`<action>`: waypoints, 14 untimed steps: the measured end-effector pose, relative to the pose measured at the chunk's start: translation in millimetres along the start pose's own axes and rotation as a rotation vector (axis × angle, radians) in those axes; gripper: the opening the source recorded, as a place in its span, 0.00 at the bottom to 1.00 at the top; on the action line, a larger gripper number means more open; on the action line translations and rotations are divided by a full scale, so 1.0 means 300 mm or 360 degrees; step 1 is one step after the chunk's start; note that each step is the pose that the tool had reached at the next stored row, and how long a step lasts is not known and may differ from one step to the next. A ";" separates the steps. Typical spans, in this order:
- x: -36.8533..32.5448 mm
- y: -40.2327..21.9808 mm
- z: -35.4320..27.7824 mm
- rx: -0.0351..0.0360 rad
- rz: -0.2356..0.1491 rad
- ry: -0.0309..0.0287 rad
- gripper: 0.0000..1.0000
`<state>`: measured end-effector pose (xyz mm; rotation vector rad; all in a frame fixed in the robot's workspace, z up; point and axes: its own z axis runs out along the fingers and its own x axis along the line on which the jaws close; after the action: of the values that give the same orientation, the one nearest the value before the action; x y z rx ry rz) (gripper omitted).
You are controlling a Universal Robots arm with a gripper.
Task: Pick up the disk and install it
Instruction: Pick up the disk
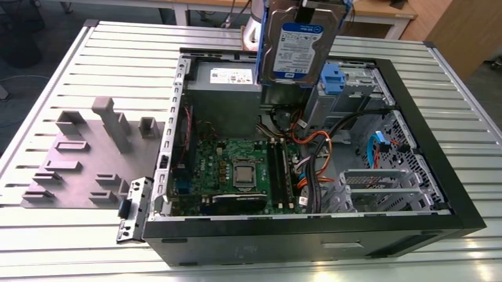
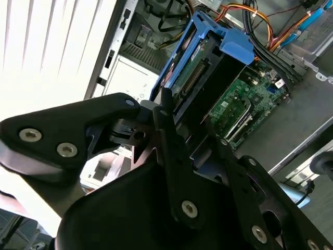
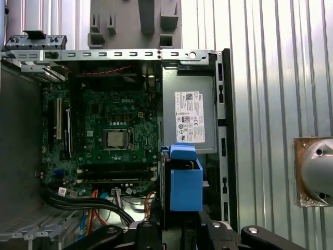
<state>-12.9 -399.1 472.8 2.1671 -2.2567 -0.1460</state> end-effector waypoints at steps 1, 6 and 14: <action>0.005 0.000 0.000 0.0000 0.0000 -0.00001 0.35; 0.033 -0.001 -0.002 0.0000 0.0000 0.00002 0.35; 0.081 -0.003 -0.004 0.0000 0.0000 0.00000 0.35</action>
<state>-12.9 -423.3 472.4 2.1672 -2.2566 -0.1460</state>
